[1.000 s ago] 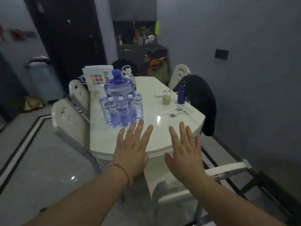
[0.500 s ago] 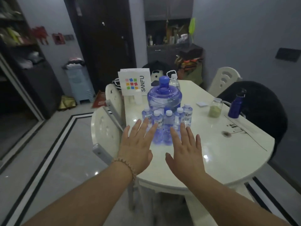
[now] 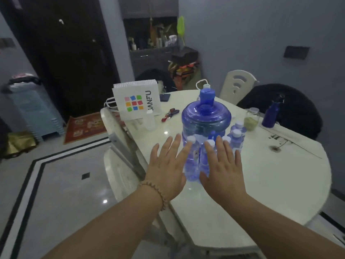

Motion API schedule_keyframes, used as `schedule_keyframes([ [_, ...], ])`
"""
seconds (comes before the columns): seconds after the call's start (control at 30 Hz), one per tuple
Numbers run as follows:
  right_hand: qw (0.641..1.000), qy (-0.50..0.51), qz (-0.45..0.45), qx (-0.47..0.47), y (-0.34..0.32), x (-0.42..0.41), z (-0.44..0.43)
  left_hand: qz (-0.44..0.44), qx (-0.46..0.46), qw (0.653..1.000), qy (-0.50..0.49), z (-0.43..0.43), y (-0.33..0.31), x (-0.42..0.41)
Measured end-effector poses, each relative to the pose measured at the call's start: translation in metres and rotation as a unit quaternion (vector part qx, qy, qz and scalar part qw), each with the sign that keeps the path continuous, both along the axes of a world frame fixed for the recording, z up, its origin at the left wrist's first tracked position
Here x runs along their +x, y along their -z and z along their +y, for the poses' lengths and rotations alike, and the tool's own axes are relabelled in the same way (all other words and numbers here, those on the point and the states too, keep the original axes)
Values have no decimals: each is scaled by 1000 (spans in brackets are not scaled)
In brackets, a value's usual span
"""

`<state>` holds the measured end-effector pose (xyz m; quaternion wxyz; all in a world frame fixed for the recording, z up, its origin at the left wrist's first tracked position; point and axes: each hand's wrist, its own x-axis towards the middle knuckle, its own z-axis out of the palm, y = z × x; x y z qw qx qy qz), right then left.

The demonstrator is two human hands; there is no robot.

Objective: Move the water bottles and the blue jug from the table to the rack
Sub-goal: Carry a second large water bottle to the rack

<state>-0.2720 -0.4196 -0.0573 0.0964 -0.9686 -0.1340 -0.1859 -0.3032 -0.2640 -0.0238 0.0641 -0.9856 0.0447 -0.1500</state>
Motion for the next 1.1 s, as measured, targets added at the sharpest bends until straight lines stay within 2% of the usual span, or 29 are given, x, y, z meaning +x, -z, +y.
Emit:
schedule_keyframes([
  [0.2,994,104,-13,-39,-29,6,61,-19,-13,994,103,99,-37,57],
  [0.47,974,218,-36,-57,-36,40,88,12,-32,973,227,98,-18,127],
  [0.63,970,238,-28,-46,-23,95,109,37,-16,969,244,102,-15,176],
  [0.73,968,248,-24,-31,-22,125,128,18,18,964,264,114,-32,216],
  [0.9,963,262,-50,-33,-26,177,147,-15,23,954,300,119,-43,287],
  [1.1,945,296,-73,-118,-45,255,167,-41,17,936,349,129,-36,376],
])
